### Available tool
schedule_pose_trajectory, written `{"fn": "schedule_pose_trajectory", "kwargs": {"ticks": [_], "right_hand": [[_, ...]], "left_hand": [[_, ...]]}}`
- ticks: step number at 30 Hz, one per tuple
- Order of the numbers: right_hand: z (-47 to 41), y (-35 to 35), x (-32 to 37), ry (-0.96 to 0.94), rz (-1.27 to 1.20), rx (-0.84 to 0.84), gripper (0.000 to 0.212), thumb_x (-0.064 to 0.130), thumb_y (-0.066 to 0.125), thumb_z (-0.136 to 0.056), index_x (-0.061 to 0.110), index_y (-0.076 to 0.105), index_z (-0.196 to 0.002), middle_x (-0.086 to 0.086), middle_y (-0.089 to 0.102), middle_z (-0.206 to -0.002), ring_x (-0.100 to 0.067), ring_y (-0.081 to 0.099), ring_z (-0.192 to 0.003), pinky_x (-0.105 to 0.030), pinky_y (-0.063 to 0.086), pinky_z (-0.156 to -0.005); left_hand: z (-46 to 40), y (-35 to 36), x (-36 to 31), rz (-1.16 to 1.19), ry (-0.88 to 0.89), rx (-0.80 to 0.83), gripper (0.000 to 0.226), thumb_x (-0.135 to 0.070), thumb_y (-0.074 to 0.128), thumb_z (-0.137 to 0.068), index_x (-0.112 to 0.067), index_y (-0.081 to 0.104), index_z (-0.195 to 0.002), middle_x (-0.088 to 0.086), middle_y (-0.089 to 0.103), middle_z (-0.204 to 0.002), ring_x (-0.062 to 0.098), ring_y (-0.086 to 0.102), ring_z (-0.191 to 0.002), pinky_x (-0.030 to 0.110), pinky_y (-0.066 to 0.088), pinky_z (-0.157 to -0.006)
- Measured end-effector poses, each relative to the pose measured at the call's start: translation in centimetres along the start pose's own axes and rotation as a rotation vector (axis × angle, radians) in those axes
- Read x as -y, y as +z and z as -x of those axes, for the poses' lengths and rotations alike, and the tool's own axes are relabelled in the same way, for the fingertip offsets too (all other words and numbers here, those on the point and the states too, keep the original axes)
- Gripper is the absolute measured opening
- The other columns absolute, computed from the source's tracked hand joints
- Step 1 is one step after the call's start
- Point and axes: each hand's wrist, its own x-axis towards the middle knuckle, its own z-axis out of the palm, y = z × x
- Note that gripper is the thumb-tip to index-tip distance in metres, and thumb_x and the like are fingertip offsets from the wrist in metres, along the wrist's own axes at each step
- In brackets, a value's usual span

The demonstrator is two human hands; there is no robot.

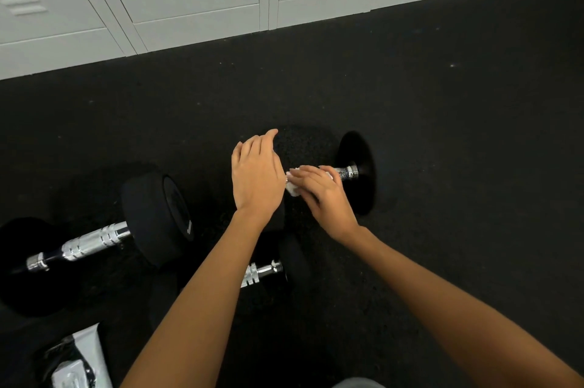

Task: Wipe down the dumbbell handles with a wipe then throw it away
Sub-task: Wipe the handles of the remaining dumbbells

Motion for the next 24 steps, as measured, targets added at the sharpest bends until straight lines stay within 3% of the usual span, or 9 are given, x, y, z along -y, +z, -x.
{"fn": "schedule_pose_trajectory", "kwargs": {"ticks": [5, 10, 13, 15, 18, 20, 24], "right_hand": [[-2.2, 0.1, 1.2, 0.179, 0.013, -0.012, 0.021, 0.017, 0.049, -0.097, 0.013, 0.065, -0.111, 0.006, 0.069, -0.102, -0.006, 0.061, -0.095, -0.029, 0.029, -0.101], [-5.4, 0.6, 3.3, 0.324, 0.048, 0.155, 0.027, 0.018, 0.041, -0.098, 0.014, 0.054, -0.074, 0.004, 0.056, -0.065, -0.016, 0.05, -0.063, -0.039, 0.03, -0.095], [-5.4, 0.3, 3.6, 0.314, 0.011, 0.193, 0.023, 0.018, 0.042, -0.097, 0.013, 0.058, -0.081, 0.004, 0.056, -0.068, -0.016, 0.052, -0.067, -0.039, 0.029, -0.096], [-4.0, 0.3, 3.6, 0.246, -0.042, 0.124, 0.017, 0.016, 0.047, -0.095, 0.014, 0.064, -0.096, 0.004, 0.064, -0.081, -0.013, 0.057, -0.082, -0.035, 0.028, -0.094], [-2.0, 0.5, 3.3, 0.159, 0.001, 0.014, 0.027, 0.024, 0.046, -0.093, 0.014, 0.066, -0.106, 0.001, 0.064, -0.105, -0.014, 0.052, -0.107, -0.031, 0.027, -0.095], [-2.0, 0.5, 3.0, 0.131, 0.079, -0.031, 0.028, 0.028, 0.046, -0.091, 0.017, 0.069, -0.104, -0.001, 0.058, -0.109, -0.016, 0.044, -0.11, -0.029, 0.028, -0.09], [-4.0, 0.3, 2.9, 0.252, 0.11, -0.039, 0.014, 0.023, 0.063, -0.089, 0.019, 0.074, -0.097, -0.002, 0.052, -0.101, -0.021, 0.038, -0.101, -0.03, 0.026, -0.08]], "left_hand": [[0.0, 0.0, 0.0, 0.006, -0.001, 0.002, 0.04, -0.014, 0.037, -0.095, -0.014, 0.045, -0.135, 0.006, 0.058, -0.127, 0.019, 0.049, -0.123, 0.041, 0.031, -0.111], [-0.1, -0.1, -0.1, 0.003, -0.008, 0.007, 0.04, -0.014, 0.04, -0.095, -0.014, 0.045, -0.135, 0.006, 0.058, -0.127, 0.019, 0.049, -0.124, 0.041, 0.031, -0.111], [0.0, -0.1, -0.1, 0.003, -0.003, 0.012, 0.04, -0.014, 0.04, -0.095, -0.014, 0.046, -0.135, 0.005, 0.058, -0.127, 0.019, 0.049, -0.124, 0.042, 0.032, -0.11], [0.0, -0.2, -0.2, 0.015, 0.0, 0.01, 0.04, -0.014, 0.039, -0.095, -0.014, 0.046, -0.134, 0.005, 0.059, -0.126, 0.019, 0.049, -0.123, 0.043, 0.033, -0.109], [0.0, -0.3, -0.2, 0.01, 0.004, 0.008, 0.04, -0.013, 0.039, -0.095, -0.014, 0.045, -0.135, 0.006, 0.058, -0.127, 0.02, 0.049, -0.123, 0.043, 0.032, -0.109], [0.0, -0.3, -0.2, 0.003, 0.006, 0.011, 0.041, -0.013, 0.039, -0.095, -0.013, 0.044, -0.135, 0.007, 0.058, -0.128, 0.02, 0.048, -0.124, 0.043, 0.031, -0.11], [0.0, -0.2, -0.2, -0.004, -0.005, 0.021, 0.041, -0.014, 0.04, -0.095, -0.014, 0.043, -0.136, 0.007, 0.057, -0.129, 0.02, 0.048, -0.125, 0.042, 0.03, -0.111]]}}
